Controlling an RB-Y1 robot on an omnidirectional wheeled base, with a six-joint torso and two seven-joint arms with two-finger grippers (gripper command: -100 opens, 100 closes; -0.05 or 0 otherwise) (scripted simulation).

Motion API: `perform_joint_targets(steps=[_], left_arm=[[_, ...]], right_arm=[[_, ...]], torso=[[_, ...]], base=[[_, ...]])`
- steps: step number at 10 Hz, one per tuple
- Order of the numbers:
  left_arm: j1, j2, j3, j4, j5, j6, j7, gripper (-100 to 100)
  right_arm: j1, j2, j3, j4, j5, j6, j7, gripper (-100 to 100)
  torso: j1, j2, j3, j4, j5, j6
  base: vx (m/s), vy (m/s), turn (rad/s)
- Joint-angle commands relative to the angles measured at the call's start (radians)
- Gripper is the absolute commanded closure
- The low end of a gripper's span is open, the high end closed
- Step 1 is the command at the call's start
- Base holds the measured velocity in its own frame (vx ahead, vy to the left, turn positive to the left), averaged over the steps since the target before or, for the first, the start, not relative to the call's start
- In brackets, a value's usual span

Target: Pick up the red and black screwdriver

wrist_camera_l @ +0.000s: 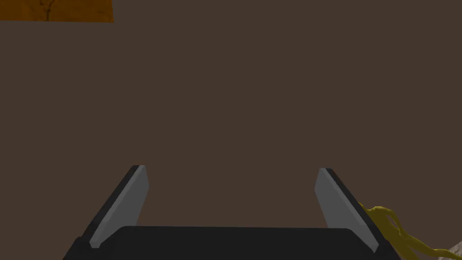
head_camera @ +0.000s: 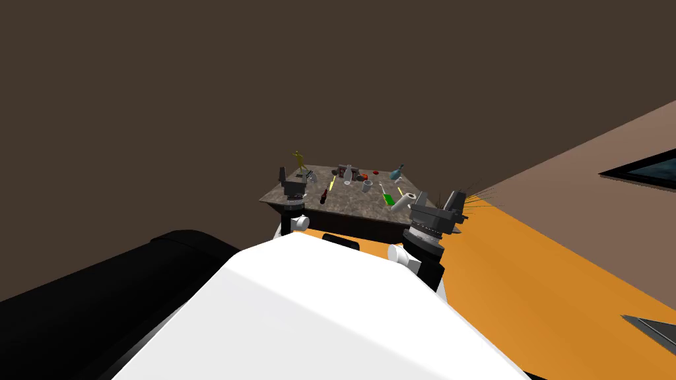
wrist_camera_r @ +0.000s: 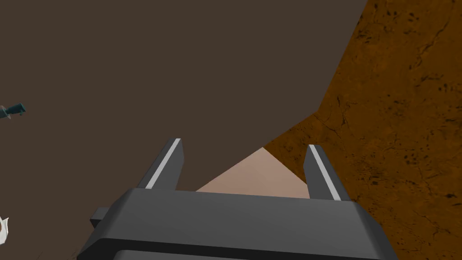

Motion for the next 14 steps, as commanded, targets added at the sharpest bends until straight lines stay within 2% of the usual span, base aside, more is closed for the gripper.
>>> perform_joint_targets(steps=[1, 5, 6, 7, 8, 9, 10, 11, 12, 13, 14], left_arm=[[0.003, 0.035, 0.000, 0.010, -0.007, -0.007, -0.004, -100], [0.026, 0.155, -0.001, 0.068, -0.054, -0.048, -0.028, -100], [0.026, 0.169, -0.001, 0.068, -0.054, -0.048, -0.028, -100], [0.035, 0.208, 0.000, 0.088, -0.073, -0.062, -0.037, -100], [0.047, 0.236, 0.001, 0.110, -0.093, -0.076, -0.047, -100], [0.047, 0.254, 0.001, 0.110, -0.093, -0.076, -0.047, -100], [0.060, 0.290, 0.002, 0.134, -0.117, -0.091, -0.059, -100], [0.060, 0.300, 0.002, 0.134, -0.117, -0.091, -0.059, -100], [0.074, 0.339, 0.004, 0.158, -0.143, -0.107, -0.072, -100], [0.074, 0.349, 0.004, 0.158, -0.143, -0.107, -0.072, -100], [0.090, 0.387, 0.007, 0.184, -0.172, -0.122, -0.086, -100]], right_arm=[[0.000, 0.000, 0.000, 0.000, 0.000, 0.000, 0.000, 0], [0.000, 0.000, 0.000, 0.000, 0.000, 0.000, 0.000, 0], [0.000, 0.000, 0.000, 0.000, 0.000, 0.000, 0.000, 0], [0.000, 0.000, 0.000, 0.000, 0.000, 0.000, 0.000, 0], [0.000, 0.000, 0.000, 0.000, 0.000, 0.000, 0.000, 0], [0.000, 0.000, 0.000, 0.000, 0.000, 0.000, 0.000, 0], [0.000, 0.000, 0.000, 0.000, 0.000, 0.000, 0.000, 0], [0.000, 0.000, 0.000, 0.000, 0.000, 0.000, 0.000, 0], [0.000, 0.000, 0.000, 0.000, 0.000, 0.000, 0.000, 0], [0.000, 0.000, 0.000, 0.000, 0.000, 0.000, 0.000, 0], [0.000, 0.000, 0.000, 0.000, 0.000, 0.000, 0.000, 0]], torso=[[0.000, 0.000, 0.000, 0.000, 0.000, 0.000], [0.001, 0.010, 0.006, 0.002, 0.000, 0.001], [0.003, 0.011, 0.006, 0.003, 0.000, 0.000], [0.003, 0.008, 0.005, 0.002, 0.001, 0.000], [0.002, 0.007, 0.004, 0.002, 0.000, 0.001], [0.002, 0.009, 0.005, 0.002, 0.000, 0.001], [0.002, 0.008, 0.005, 0.002, 0.000, 0.000], [0.002, 0.008, 0.005, 0.002, 0.000, 0.000], [0.002, 0.007, 0.004, 0.002, 0.000, 0.000], [0.003, 0.007, 0.004, 0.002, 0.001, 0.000], [0.004, 0.006, 0.004, 0.002, 0.001, 0.000]], base=[[-0.035, 0.001, -0.138], [-0.131, 0.016, -0.258], [-0.101, 0.029, -0.076], [-0.092, 0.002, -0.258], [-0.149, 0.004, -0.390], [-0.119, 0.008, -0.132], [-0.116, -0.001, -0.275], [-0.090, 0.005, -0.153], [-0.093, 0.020, -0.302], [-0.087, 0.020, -0.159], [-0.105, 0.000, -0.256]])
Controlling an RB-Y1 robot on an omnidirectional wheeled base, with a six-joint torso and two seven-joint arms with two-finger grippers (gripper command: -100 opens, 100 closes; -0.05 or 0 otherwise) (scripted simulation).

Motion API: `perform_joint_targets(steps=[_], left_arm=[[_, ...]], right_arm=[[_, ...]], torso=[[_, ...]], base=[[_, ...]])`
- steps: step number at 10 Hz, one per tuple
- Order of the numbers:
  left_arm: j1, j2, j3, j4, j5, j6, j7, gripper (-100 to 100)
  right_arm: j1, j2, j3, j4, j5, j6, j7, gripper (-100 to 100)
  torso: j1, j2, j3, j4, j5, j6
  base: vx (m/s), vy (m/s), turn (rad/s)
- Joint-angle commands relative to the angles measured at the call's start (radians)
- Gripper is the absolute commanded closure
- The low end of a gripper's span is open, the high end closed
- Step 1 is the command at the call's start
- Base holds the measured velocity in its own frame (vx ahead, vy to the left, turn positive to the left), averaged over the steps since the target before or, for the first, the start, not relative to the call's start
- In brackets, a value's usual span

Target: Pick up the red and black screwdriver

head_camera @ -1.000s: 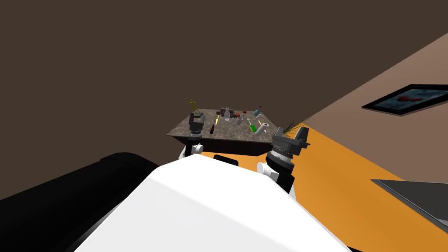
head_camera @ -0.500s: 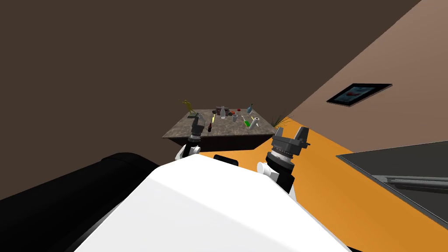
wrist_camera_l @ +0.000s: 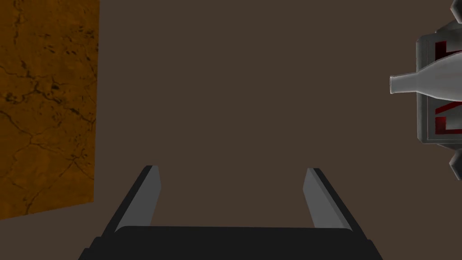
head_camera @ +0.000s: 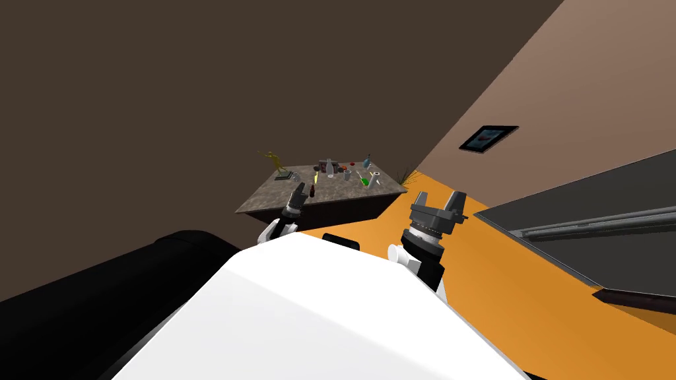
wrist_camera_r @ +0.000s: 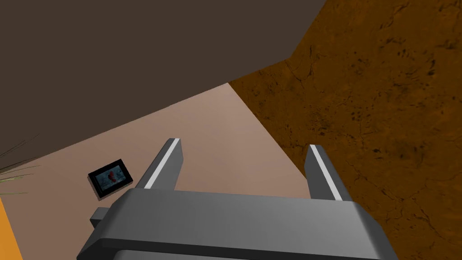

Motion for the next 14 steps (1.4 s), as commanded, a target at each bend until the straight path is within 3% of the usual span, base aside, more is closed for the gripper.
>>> perform_joint_targets(steps=[1, 4, 5, 6, 7, 8, 9, 10, 11, 12, 13, 14], left_arm=[[0.008, 0.034, 0.002, 0.011, -0.014, -0.007, -0.008, -100], [0.045, 0.123, 0.010, 0.063, -0.079, -0.037, -0.040, -100], [0.045, 0.141, 0.010, 0.063, -0.079, -0.037, -0.040, -100], [0.066, 0.178, 0.016, 0.089, -0.115, -0.051, -0.057, -100], [0.066, 0.197, 0.016, 0.089, -0.115, -0.051, -0.057, -100], [0.089, 0.233, 0.022, 0.114, -0.153, -0.064, -0.076, -100], [0.089, 0.254, 0.022, 0.114, -0.153, -0.064, -0.076, -100], [0.113, 0.288, 0.029, 0.138, -0.194, -0.075, -0.096, -100], [0.113, 0.311, 0.029, 0.138, -0.194, -0.075, -0.096, -100], [0.139, 0.345, 0.038, 0.161, -0.236, -0.086, -0.117, -100], [0.139, 0.370, 0.038, 0.161, -0.236, -0.086, -0.117, -100], [0.166, 0.401, 0.047, 0.183, -0.279, -0.096, -0.139, -100]], right_arm=[[0.000, 0.000, 0.000, 0.000, 0.000, 0.000, 0.000, 0], [0.000, 0.000, 0.000, 0.000, 0.000, 0.000, 0.000, 0], [0.000, 0.000, 0.000, 0.000, 0.000, 0.000, 0.000, 0], [0.000, 0.000, 0.000, 0.000, 0.000, 0.000, 0.000, 0], [0.000, 0.000, 0.000, 0.000, 0.000, 0.000, 0.000, 0], [0.000, 0.000, 0.000, 0.000, 0.000, 0.000, 0.000, 0], [0.000, 0.000, 0.000, 0.000, 0.000, 0.000, 0.000, 0], [0.000, 0.000, 0.000, 0.000, 0.000, 0.000, 0.000, 0], [0.000, 0.000, 0.000, 0.000, 0.000, 0.000, 0.000, 0], [0.000, 0.000, 0.000, 0.000, 0.000, 0.000, 0.000, 0], [0.000, 0.000, 0.000, 0.000, 0.000, 0.000, 0.000, 0], [0.000, 0.000, 0.000, 0.000, 0.000, 0.000, 0.000, 0]], torso=[[0.000, 0.000, 0.000, 0.000, 0.000, 0.000], [0.001, -0.001, 0.000, 0.000, 0.000, -0.001], [0.001, -0.001, 0.000, 0.000, 0.000, 0.000], [0.001, -0.001, 0.000, 0.000, 0.000, -0.001], [0.000, 0.000, 0.000, 0.000, 0.000, 0.000], [0.001, -0.002, -0.001, 0.000, 0.000, -0.001], [0.002, -0.001, -0.001, 0.000, 0.000, 0.000], [0.002, -0.002, -0.001, 0.000, 0.000, -0.001], [0.001, -0.002, -0.001, 0.000, 0.000, 0.000], [0.002, -0.003, -0.001, 0.000, 0.000, -0.001], [0.002, -0.002, -0.001, 0.000, 0.000, 0.000], [0.002, -0.002, -0.001, 0.000, 0.000, -0.001]], base=[[-0.086, 0.001, -0.192], [-0.095, 0.003, -0.292], [-0.089, 0.009, -0.177], [-0.105, -0.016, -0.358], [-0.079, 0.004, -0.209], [-0.084, 0.013, -0.408], [-0.075, 0.009, -0.190], [-0.074, -0.005, -0.343], [-0.071, 0.003, -0.182], [-0.086, 0.001, -0.334], [-0.073, 0.005, -0.245], [-0.076, -0.005, -0.334]])
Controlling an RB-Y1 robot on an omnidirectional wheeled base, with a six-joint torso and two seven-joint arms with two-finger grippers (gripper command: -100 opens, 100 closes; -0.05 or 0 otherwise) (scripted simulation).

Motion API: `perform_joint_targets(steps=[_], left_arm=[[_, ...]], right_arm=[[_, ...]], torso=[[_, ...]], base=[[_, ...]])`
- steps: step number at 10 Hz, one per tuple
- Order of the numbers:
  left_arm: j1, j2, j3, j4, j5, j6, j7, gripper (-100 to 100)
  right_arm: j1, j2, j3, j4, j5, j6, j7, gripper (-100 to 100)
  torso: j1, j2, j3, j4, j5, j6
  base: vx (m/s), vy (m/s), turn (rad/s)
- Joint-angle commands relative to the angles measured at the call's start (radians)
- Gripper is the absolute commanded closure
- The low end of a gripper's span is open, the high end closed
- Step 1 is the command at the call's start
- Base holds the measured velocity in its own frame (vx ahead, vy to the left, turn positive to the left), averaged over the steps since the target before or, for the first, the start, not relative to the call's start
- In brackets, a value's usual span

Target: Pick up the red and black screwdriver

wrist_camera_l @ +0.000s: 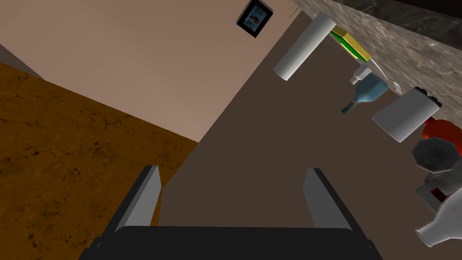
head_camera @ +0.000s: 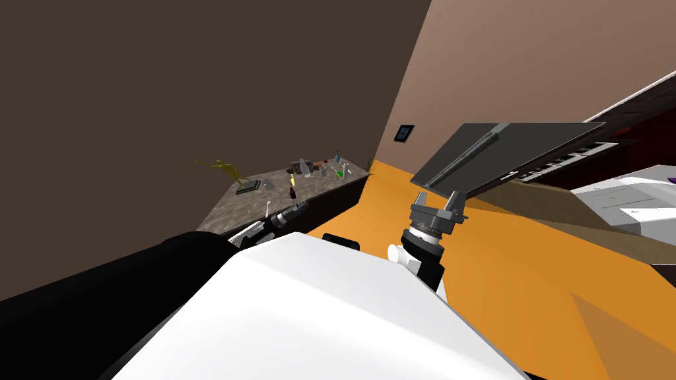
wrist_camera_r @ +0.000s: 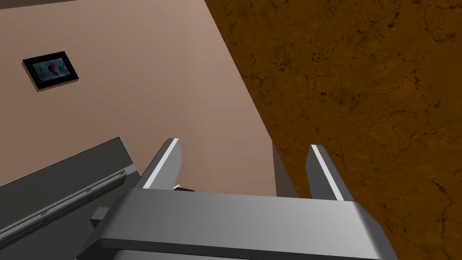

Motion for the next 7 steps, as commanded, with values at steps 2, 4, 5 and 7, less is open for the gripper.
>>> perform_joint_targets(steps=[2, 4, 5, 7], left_arm=[[0.042, 0.078, 0.013, 0.030, -0.066, -0.012, -0.036, -100], [0.072, 0.138, 0.024, 0.049, -0.110, -0.018, -0.059, -100], [0.072, 0.164, 0.024, 0.049, -0.115, -0.018, -0.059, -100], [0.102, 0.223, 0.036, 0.066, -0.163, -0.023, -0.082, -100]], right_arm=[[0.000, 0.000, 0.000, 0.000, 0.000, 0.000, 0.000, 0], [0.000, 0.000, 0.000, 0.000, 0.000, 0.000, 0.000, 0], [0.000, 0.000, 0.000, 0.000, 0.000, 0.000, 0.000, 0], [0.000, 0.000, 0.000, 0.000, 0.000, 0.000, 0.000, 0]], torso=[[0.000, -0.001, 0.000, 0.000, 0.000, -0.001], [0.000, 0.000, 0.000, 0.000, 0.000, -0.001], [0.001, 0.000, 0.000, 0.000, 0.000, 0.000], [0.002, -0.002, -0.001, 0.000, 0.001, 0.000]], base=[[-0.077, -0.006, -0.308], [-0.071, 0.002, -0.261], [-0.048, 0.011, -0.184], [-0.049, 0.023, -0.275]])
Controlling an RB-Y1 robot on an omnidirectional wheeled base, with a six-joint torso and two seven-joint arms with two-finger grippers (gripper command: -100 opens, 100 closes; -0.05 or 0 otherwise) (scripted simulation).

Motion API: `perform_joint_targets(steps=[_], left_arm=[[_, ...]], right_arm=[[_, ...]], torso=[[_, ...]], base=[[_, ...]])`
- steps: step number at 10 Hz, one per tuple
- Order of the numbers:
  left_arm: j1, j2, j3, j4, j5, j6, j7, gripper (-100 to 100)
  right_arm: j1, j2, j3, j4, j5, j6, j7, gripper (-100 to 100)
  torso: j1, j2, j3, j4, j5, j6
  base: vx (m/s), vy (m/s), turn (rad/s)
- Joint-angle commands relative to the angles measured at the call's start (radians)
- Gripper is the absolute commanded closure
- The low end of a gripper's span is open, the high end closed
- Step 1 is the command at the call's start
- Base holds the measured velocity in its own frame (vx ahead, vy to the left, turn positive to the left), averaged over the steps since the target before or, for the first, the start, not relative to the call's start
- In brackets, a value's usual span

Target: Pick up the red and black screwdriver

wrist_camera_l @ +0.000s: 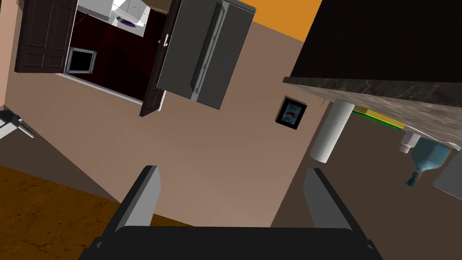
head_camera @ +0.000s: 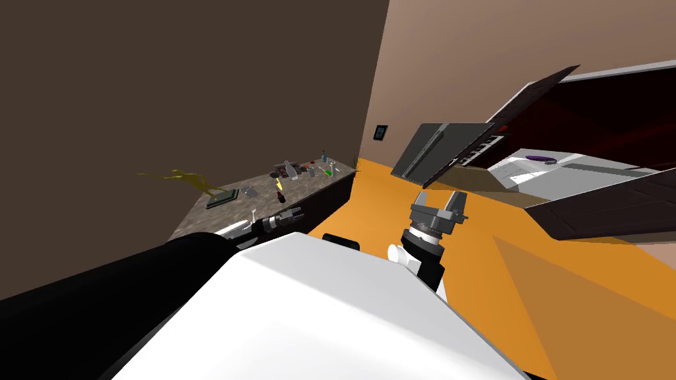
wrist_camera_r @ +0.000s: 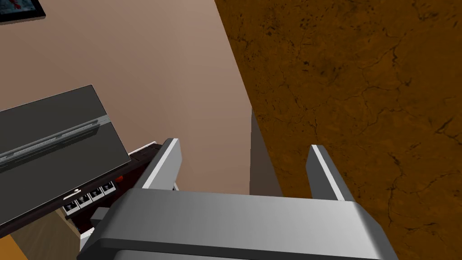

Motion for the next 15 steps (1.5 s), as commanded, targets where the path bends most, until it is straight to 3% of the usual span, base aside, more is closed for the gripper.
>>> perform_joint_targets(steps=[1, 4, 5, 6, 11, 12, 13, 14, 15], left_arm=[[0.039, 0.050, 0.013, 0.010, -0.050, 0.003, -0.026, -100], [0.072, 0.134, 0.026, 0.024, -0.109, 0.002, -0.050, -100], [0.105, 0.165, 0.040, 0.036, -0.149, 0.001, -0.074, -100], [0.105, 0.191, 0.040, 0.036, -0.159, 0.001, -0.074, -100], [0.208, 0.333, 0.086, 0.063, -0.298, 0.011, -0.147, -100], [0.208, 0.355, 0.086, 0.063, -0.309, 0.011, -0.147, -100], [0.242, 0.388, 0.102, 0.069, -0.350, 0.018, -0.170, -100], [0.242, 0.405, 0.102, 0.069, -0.358, 0.018, -0.170, -100], [0.276, 0.442, 0.118, 0.074, -0.398, 0.026, -0.193, -100]], right_arm=[[0.000, 0.000, 0.000, 0.000, 0.000, 0.000, 0.000, 0], [0.000, 0.000, 0.000, 0.000, 0.000, 0.000, 0.000, 0], [0.000, 0.000, 0.000, 0.000, 0.000, 0.000, 0.000, 0], [0.000, 0.000, 0.000, 0.000, 0.000, 0.000, 0.000, 0], [0.000, 0.000, 0.000, 0.000, 0.000, 0.000, 0.000, 0], [0.000, 0.000, 0.000, 0.000, 0.000, 0.000, 0.000, 0], [0.000, 0.000, 0.000, 0.000, 0.000, 0.000, 0.000, 0], [0.000, 0.000, 0.000, 0.000, 0.000, 0.000, 0.000, 0], [0.000, 0.000, 0.000, 0.000, 0.000, 0.000, 0.000, 0]], torso=[[0.000, 0.000, 0.000, 0.000, 0.000, 0.000], [0.000, 0.000, 0.000, 0.000, 0.000, 0.001], [0.000, -0.001, 0.000, 0.000, 0.000, 0.000], [0.001, 0.000, 0.000, 0.000, 0.000, 0.001], [0.002, -0.003, -0.001, 0.000, 0.001, 0.000], [0.003, -0.003, -0.002, -0.001, 0.001, 0.000], [0.004, -0.003, -0.001, -0.001, 0.001, 0.000], [0.004, -0.002, -0.001, 0.000, 0.001, 0.000], [0.004, -0.003, -0.001, 0.000, 0.001, -0.001]], base=[[-0.058, 0.006, -0.403], [-0.045, 0.020, -0.213], [-0.052, 0.041, -0.331], [-0.035, 0.040, -0.159], [-0.028, 0.047, -0.238], [-0.029, 0.072, -0.168], [-0.038, 0.071, -0.247], [-0.031, 0.067, -0.150], [-0.019, 0.063, -0.268]])
